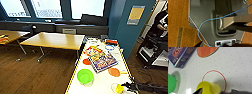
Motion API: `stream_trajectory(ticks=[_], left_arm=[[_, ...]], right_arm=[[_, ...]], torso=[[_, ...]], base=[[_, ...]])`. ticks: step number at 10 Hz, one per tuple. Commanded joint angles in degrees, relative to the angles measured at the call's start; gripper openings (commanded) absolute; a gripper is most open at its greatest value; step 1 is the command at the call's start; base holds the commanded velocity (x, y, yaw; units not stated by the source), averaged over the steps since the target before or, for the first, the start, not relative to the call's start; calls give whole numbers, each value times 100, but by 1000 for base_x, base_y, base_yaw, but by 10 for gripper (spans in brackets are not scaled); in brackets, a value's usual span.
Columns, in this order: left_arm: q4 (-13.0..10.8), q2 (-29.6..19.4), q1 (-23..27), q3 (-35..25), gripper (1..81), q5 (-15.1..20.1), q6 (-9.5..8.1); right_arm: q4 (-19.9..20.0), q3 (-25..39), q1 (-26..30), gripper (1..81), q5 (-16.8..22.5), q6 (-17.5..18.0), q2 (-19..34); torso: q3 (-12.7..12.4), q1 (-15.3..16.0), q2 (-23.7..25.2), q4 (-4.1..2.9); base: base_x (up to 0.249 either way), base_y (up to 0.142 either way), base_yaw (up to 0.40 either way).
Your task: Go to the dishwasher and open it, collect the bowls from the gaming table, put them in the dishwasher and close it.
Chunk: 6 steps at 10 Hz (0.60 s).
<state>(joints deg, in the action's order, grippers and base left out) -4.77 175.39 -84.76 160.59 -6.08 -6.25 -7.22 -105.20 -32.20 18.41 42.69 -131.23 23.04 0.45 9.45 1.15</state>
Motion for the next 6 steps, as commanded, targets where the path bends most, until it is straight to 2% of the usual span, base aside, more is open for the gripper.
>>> stream_trajectory(ticks=[1, 6], left_arm=[[46, -3, 87, 26, 811, 345, -8], [46, 14, 87, 26, 811, 345, -16]], right_arm=[[115, -8, 639, 811, 32, 46, 130], [133, -17, 534, 811, -65, 64, 25]], torso=[[0, 0, 0, 0], [0, 0, 0, 0]], base=[[0, 0, 0], [0, 0, 0]])
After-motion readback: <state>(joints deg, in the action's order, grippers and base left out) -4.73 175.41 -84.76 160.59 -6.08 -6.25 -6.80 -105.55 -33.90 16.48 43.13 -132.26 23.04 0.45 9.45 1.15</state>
